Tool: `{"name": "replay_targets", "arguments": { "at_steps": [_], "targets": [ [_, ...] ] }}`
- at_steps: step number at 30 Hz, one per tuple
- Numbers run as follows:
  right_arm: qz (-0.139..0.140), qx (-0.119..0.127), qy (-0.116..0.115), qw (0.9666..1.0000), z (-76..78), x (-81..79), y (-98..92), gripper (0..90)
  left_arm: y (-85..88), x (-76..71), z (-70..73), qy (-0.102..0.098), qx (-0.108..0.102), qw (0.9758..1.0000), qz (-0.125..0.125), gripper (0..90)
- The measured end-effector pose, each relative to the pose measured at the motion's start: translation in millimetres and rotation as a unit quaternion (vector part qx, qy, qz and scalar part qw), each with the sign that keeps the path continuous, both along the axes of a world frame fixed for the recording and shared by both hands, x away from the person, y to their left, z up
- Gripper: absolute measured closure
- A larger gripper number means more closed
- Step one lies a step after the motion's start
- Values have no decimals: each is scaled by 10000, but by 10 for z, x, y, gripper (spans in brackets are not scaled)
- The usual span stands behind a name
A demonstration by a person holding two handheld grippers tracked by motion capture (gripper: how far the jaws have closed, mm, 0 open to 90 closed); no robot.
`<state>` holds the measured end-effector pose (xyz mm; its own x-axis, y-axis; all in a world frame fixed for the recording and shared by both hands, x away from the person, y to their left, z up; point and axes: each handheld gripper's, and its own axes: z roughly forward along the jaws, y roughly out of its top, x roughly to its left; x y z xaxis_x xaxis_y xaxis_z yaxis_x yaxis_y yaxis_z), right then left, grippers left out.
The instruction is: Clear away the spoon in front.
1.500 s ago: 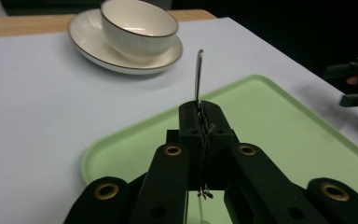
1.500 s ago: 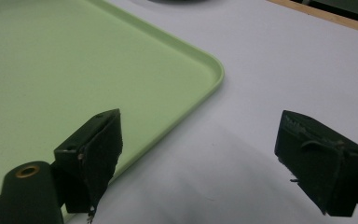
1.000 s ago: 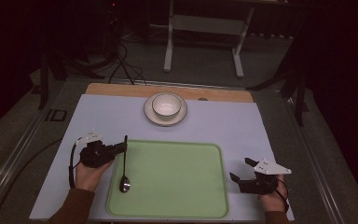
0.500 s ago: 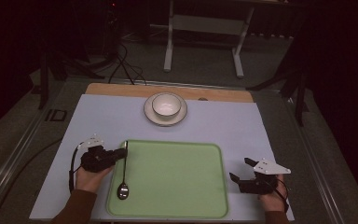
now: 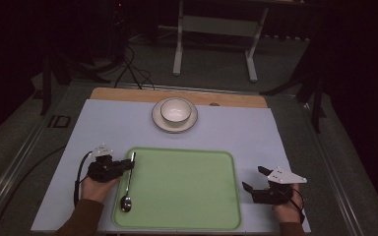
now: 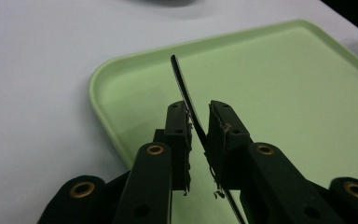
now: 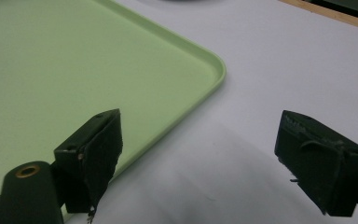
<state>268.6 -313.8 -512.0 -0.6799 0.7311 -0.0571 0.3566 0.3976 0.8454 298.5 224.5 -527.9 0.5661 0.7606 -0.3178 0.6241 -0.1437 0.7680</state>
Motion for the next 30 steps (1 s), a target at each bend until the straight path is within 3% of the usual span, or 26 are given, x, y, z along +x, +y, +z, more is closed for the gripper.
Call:
{"name": "replay_targets", "arguments": {
  "at_steps": [10, 15, 24, 30],
  "targets": [
    [7, -6, 1, 10000, 0, 2, 1, 146, 2, 19, -42, 150, 203, 9996, 117, 760],
    [11, -6, 0, 10000, -1, 5, 0, 146, -22, 36, -60, 218, 364, 9990, 168, 662],
    [18, -13, -12, 10000, 1, 5, 3, 146, -148, 25, -44, 40, 586, 9983, 15, 424],
    [30, -21, -16, 10000, 1, 8, 6, 147, -104, 49, -24, -47, 454, 9988, 159, 356]
  ]
}}
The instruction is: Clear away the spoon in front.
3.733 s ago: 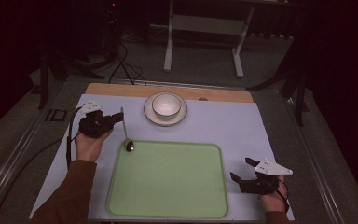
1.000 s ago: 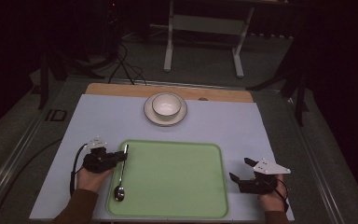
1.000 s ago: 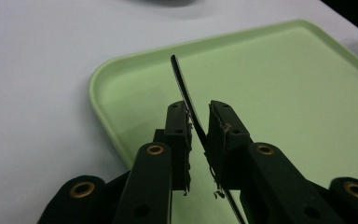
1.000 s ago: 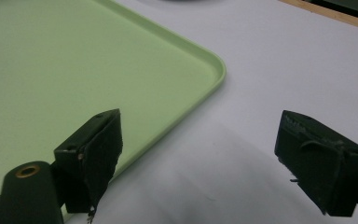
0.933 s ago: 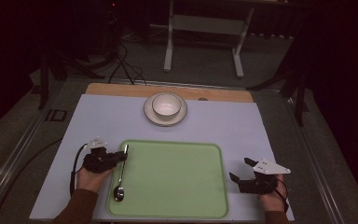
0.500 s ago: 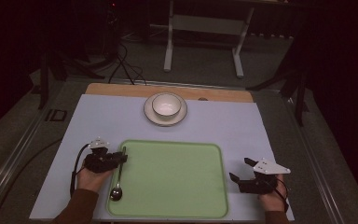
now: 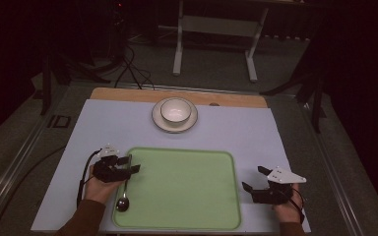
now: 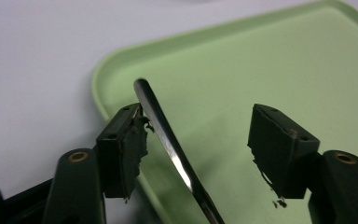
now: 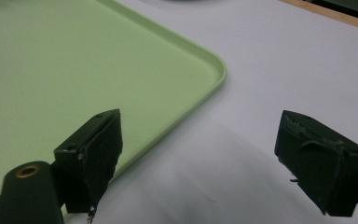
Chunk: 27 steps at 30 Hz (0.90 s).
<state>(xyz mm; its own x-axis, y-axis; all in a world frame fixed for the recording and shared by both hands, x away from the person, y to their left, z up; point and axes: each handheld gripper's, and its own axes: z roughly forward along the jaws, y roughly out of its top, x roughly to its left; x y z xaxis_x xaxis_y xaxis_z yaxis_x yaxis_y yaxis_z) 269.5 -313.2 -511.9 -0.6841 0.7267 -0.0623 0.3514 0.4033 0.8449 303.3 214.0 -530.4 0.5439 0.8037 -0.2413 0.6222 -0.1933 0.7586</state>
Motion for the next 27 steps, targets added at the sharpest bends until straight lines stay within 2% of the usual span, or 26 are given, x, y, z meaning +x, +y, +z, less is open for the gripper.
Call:
{"name": "replay_targets", "arguments": {
  "at_steps": [1, 4, 6, 16, 23, 27],
  "targets": [
    [1, -1, 1, 10000, 0, 0, 1, 147, 10, 6, 1, -13, -30, 10000, 30, 343],
    [6, -6, 8, 10000, -1, 2, 5, 147, 11, 33, 22, -96, 114, 9999, 85, 325],
    [11, -10, 6, 10000, -2, 2, 6, 147, 16, 53, 28, -137, 44, 9999, 94, 325],
    [22, -17, -2, 10000, -2, 3, 8, 147, 13, 35, 92, -400, -26, 9992, 36, 337],
    [16, -3, -16, 10000, 1, 3, 1, 148, 75, -19, 178, -547, -123, 9982, 193, 339],
    [17, 3, -21, 10000, 4, 1, 0, 149, 120, -63, 236, -674, -112, 9972, 291, 339]
  ]
}}
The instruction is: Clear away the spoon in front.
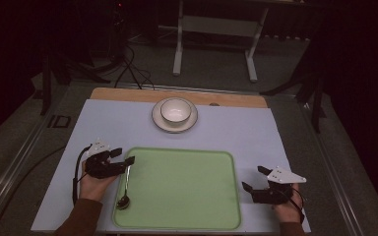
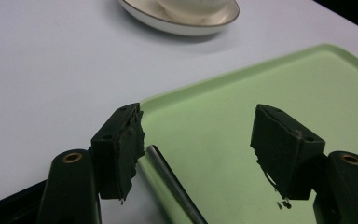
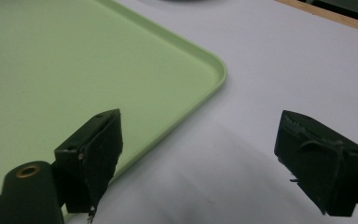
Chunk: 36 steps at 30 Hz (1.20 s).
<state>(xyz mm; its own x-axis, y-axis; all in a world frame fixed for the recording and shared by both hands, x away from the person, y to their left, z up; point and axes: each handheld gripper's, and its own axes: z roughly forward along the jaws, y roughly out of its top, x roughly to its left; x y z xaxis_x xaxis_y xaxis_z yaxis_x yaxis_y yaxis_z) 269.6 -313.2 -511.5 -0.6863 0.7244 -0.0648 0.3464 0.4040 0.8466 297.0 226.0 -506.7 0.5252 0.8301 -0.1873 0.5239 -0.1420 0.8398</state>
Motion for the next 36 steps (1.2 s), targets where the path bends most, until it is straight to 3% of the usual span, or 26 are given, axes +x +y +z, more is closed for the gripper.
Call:
{"name": "replay_targets", "arguments": {
  "at_steps": [3, 15, 25, 36],
  "targets": [
    [2, 14, -9, 10000, 3, -3, -3, 150, 28, -58, 67, -182, 88, 9998, 79, 341],
    [-19, 53, -41, 10000, 13, -8, -22, 151, 144, -248, 190, -456, 388, 9980, 182, 363],
    [-58, 206, -127, 9997, 38, -17, -60, 152, 354, -361, 219, -555, 371, 9965, 496, 358],
    [-149, 451, -324, 9983, 80, -42, -115, 151, 474, -362, 202, -542, 391, 9950, 740, 350]
  ]
}}
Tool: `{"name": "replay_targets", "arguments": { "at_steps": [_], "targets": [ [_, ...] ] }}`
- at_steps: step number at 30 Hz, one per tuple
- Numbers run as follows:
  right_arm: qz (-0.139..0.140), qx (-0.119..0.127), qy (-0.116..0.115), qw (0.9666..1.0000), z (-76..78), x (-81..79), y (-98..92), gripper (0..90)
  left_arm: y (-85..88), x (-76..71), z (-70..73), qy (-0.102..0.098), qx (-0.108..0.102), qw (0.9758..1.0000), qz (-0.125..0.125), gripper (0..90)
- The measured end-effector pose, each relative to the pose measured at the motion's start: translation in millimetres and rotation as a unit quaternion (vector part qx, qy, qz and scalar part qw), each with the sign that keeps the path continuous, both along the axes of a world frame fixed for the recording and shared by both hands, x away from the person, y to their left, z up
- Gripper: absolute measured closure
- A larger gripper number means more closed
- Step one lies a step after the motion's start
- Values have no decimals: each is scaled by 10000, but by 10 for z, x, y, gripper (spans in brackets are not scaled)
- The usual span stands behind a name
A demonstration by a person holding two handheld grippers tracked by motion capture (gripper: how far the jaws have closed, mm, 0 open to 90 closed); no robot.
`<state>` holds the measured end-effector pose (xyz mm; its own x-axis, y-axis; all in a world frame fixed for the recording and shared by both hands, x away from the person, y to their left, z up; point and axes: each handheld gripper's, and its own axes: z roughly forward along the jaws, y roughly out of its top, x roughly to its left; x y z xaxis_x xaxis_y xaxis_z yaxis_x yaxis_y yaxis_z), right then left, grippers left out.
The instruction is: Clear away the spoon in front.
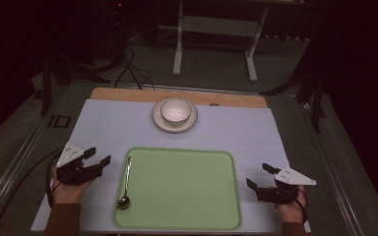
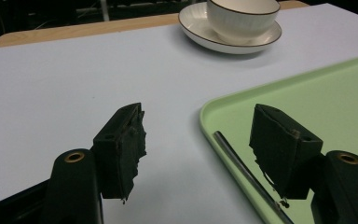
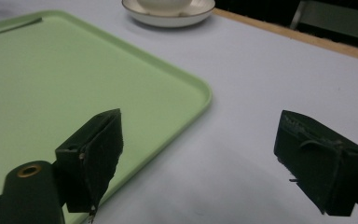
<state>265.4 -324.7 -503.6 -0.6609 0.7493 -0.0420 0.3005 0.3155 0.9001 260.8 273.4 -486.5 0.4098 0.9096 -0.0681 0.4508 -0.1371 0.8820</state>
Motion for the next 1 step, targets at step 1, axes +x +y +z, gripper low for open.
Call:
{"name": "replay_targets", "arguments": {
  "at_steps": [1],
  "targets": [
    [-5, 32, -18, 10000, 6, -3, -6, 152, 12, 3, -2, 0, 4, 10000, 21, 348]
  ]
}}
